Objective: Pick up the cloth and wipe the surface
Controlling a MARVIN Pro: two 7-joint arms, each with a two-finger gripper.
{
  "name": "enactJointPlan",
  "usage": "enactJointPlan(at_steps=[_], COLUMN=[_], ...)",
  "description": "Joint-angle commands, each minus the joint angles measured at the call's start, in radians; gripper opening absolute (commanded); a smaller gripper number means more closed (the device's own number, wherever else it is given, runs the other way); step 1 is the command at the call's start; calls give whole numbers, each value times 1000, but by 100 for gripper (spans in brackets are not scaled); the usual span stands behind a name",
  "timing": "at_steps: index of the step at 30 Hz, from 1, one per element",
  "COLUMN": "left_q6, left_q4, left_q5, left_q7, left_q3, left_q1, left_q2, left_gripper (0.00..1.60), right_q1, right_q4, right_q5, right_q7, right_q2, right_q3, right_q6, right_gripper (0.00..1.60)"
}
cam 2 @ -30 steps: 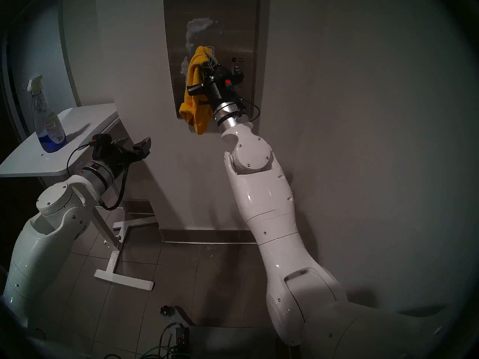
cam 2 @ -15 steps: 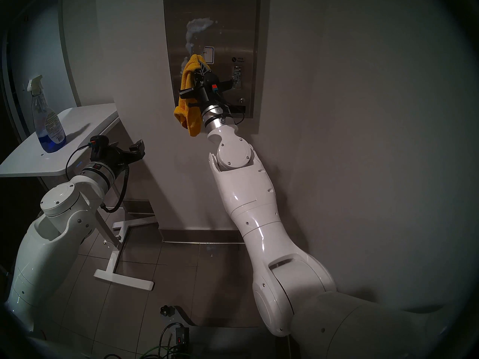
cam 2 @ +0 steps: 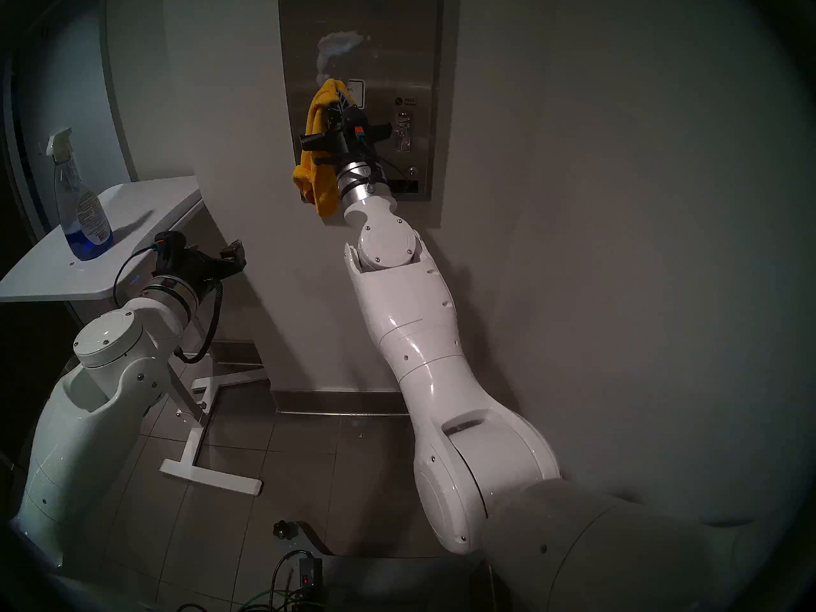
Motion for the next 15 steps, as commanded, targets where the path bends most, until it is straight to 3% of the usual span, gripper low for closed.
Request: enactJointPlan(at_steps=[1, 15], left_q6=[-5, -4], left_q4=[-31, -30], left_q5=[11, 9], left_q7=[12, 34], left_q3=[-6, 1], left_q1=[-39, -40], left_q2=[-1, -6], left_gripper=[160, 160], right_q1=[111, 199], right_q4=[26, 106], right_q5=[-16, -24], right_q7=[-1, -22], right_q2=[-56, -103], right_q3=[6, 55], right_q6=[-3, 61], right_gripper=[0, 0])
